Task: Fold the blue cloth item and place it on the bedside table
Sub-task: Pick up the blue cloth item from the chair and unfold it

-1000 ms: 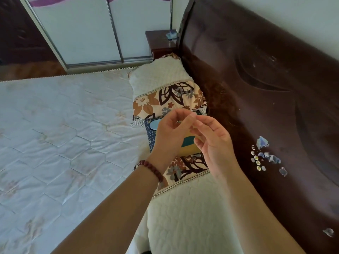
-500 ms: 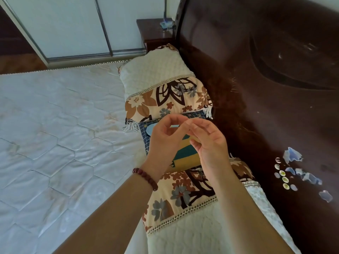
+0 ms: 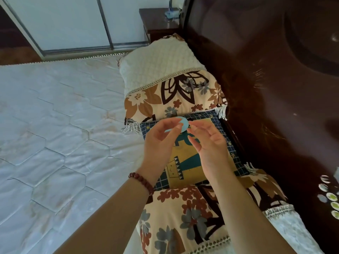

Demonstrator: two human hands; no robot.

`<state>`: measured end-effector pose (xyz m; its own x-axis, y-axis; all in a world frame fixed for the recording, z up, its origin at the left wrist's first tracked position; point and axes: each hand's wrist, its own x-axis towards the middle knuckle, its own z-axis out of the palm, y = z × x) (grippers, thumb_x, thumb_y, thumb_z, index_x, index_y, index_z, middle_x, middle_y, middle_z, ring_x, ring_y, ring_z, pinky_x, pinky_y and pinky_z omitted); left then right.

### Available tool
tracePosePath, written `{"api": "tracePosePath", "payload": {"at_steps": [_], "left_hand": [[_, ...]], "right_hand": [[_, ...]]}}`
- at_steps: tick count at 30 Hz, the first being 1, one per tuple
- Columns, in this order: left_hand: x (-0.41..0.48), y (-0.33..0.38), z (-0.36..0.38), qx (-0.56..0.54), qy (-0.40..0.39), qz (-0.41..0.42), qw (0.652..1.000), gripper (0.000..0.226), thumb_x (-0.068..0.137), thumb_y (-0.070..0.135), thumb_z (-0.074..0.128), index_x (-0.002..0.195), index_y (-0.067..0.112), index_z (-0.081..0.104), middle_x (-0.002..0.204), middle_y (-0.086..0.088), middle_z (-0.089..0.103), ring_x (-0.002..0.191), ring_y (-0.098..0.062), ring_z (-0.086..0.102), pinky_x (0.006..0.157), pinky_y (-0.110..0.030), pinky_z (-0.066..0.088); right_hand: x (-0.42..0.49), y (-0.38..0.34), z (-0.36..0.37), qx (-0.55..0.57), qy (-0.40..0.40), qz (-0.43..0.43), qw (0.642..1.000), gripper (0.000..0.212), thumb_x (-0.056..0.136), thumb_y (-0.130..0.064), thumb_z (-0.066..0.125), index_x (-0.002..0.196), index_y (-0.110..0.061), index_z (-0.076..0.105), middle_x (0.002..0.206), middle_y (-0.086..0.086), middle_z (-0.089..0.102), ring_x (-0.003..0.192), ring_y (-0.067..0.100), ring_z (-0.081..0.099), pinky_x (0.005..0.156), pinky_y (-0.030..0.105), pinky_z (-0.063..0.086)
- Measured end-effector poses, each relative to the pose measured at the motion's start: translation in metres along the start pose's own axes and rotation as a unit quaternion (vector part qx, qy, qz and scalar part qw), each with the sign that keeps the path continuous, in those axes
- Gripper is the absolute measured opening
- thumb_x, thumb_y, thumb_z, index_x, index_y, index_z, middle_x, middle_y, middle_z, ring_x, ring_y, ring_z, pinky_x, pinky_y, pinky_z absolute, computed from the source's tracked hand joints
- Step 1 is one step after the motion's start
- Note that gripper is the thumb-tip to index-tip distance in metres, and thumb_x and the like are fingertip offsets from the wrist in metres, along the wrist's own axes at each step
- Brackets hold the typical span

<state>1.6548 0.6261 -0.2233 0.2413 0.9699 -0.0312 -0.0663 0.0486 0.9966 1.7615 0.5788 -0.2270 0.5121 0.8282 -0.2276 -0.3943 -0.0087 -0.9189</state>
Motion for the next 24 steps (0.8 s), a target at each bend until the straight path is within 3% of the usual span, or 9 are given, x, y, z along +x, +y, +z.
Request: {"api": "tracePosePath", "payload": {"at_steps": [4,8,16,24], "left_hand": [[0.018,-0.028,-0.003,0.018,-0.004,0.014,1.0,0.016,0.084,0.013,0.065,0.098,0.017,0.07,0.087,0.013,0.071,0.081,0.004,0.065,0.064,-0.008,0.048],[0.034,-0.053,-0.001,0.021,-0.013,0.027,0.999,0.019,0.082,0.009,0.067,0.099,0.018,0.068,0.089,0.009,0.069,0.075,0.007,0.065,0.058,-0.006,0.047],[0.058,-0.1,-0.006,0.032,-0.031,0.037,0.998,0.025,0.08,0.009,0.068,0.098,0.026,0.066,0.088,0.013,0.07,0.077,0.005,0.067,0.06,-0.007,0.048],[0.092,-0.164,-0.002,0.05,-0.022,0.037,0.998,0.04,0.078,0.005,0.069,0.095,0.039,0.062,0.095,0.013,0.066,0.075,0.008,0.065,0.055,-0.006,0.047]], "right_hand": [[0.021,0.025,-0.001,-0.016,0.007,-0.006,1.0,0.011,0.083,-0.012,0.069,0.087,-0.022,0.071,0.097,-0.002,0.074,0.099,0.015,0.068,0.085,0.028,0.055],[0.04,0.048,-0.002,-0.028,0.006,-0.019,0.999,0.019,0.083,-0.013,0.069,0.077,-0.03,0.073,0.099,0.0,0.075,0.099,0.017,0.068,0.081,0.025,0.055],[0.078,0.093,-0.008,-0.032,0.028,-0.017,0.999,0.026,0.083,-0.013,0.07,0.068,-0.034,0.073,0.096,-0.003,0.076,0.098,0.013,0.069,0.078,0.024,0.054],[0.128,0.148,-0.025,0.011,0.111,0.058,0.992,0.011,0.077,-0.011,0.075,0.077,-0.021,0.072,0.09,-0.001,0.076,0.091,0.014,0.071,0.072,0.022,0.056]]}}
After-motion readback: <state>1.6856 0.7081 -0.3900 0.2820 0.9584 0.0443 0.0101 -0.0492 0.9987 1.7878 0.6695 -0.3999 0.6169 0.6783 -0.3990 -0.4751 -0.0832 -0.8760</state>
